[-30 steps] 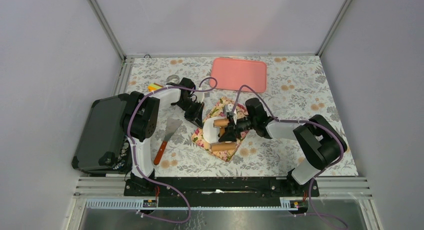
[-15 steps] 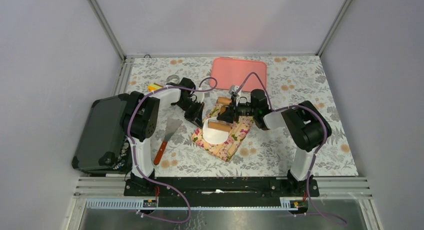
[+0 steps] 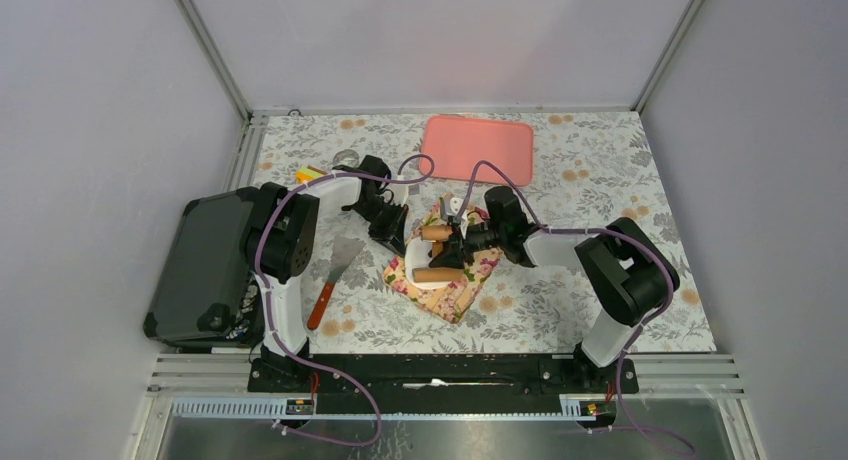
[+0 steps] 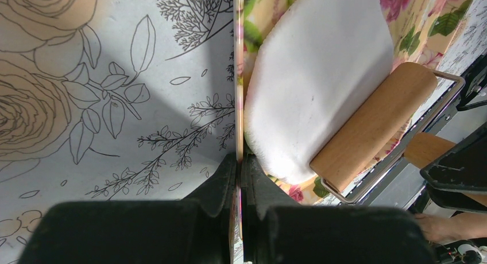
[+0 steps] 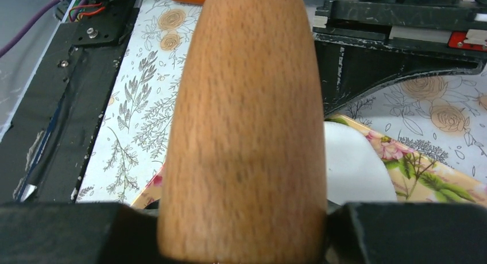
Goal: Roll out the dumpling wrappers from the dough
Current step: Flatten out the dough on the work surface.
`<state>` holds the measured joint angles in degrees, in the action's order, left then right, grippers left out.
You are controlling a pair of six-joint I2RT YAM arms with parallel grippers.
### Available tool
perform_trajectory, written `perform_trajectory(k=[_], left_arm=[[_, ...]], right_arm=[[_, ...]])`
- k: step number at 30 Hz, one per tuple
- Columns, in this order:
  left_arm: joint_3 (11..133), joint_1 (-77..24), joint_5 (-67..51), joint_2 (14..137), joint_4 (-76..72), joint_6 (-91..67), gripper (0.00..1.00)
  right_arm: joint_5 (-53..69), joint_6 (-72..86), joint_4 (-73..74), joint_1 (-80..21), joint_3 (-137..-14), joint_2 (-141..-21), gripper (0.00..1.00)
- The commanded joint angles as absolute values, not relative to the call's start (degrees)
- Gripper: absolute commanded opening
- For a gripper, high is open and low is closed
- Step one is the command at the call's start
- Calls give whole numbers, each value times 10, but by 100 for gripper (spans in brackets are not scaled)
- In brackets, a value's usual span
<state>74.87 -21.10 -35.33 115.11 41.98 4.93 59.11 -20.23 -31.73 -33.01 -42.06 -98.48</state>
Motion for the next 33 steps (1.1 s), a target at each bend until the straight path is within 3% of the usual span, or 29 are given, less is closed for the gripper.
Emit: perform_trajectory(k=[1,14,27,30,33], left_arm=[[724,-208,-288,1170,408,76,0],[724,-208,-288,1169,408,75,0],[723,-208,-287,1169,407,75,0],[725,-208,-287,1170,407,75,0],[724,-208,-286,1170,407,74,0]], right_arm=[[581,-292,-141,-337,-405,-1006,0],[630,-476,85,-345,-441,-1020,0],[667,-524,128,-335,-453,-1008,0],[704,-450,61,-318,-465,-980,0],[680,-197,-245,-294,-425,-938,0]])
